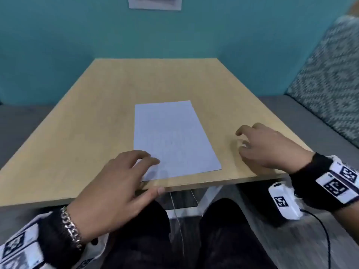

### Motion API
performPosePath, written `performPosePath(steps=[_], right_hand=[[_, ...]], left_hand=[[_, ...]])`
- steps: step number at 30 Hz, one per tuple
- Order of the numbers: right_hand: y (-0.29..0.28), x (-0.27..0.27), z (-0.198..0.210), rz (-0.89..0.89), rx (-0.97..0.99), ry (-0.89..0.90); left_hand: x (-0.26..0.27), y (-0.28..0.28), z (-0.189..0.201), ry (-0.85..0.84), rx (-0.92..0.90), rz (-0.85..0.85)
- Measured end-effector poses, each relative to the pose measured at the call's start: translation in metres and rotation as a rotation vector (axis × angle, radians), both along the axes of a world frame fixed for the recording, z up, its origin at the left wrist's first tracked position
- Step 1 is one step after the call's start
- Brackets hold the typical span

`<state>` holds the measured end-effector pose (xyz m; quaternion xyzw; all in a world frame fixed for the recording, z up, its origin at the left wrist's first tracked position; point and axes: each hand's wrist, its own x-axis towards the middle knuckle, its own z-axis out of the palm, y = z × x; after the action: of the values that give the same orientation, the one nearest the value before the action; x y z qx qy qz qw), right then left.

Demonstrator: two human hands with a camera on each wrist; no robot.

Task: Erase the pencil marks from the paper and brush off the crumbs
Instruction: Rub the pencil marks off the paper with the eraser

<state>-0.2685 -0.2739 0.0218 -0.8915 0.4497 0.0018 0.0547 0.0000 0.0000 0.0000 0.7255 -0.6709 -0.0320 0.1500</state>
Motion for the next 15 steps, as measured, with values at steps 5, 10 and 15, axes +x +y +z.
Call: performPosePath(steps=[5,10,15], right_hand=[[-0.007,0.005,0.001,-0.054,0.000,0.189],[-0.002,0.022,0.016,-0.022,0.006,0.170],[0.015,0.073,0.043,0.193,0.073,-0.086]], left_hand=[[0.001,-0.010,-0.011,-0.105,0.200,0.042],[0.007,-0.008,-0.020,-0.109,0.246,0.025],[0.008,-0.006,-0.022,-0.110,0.194,-0.014]])
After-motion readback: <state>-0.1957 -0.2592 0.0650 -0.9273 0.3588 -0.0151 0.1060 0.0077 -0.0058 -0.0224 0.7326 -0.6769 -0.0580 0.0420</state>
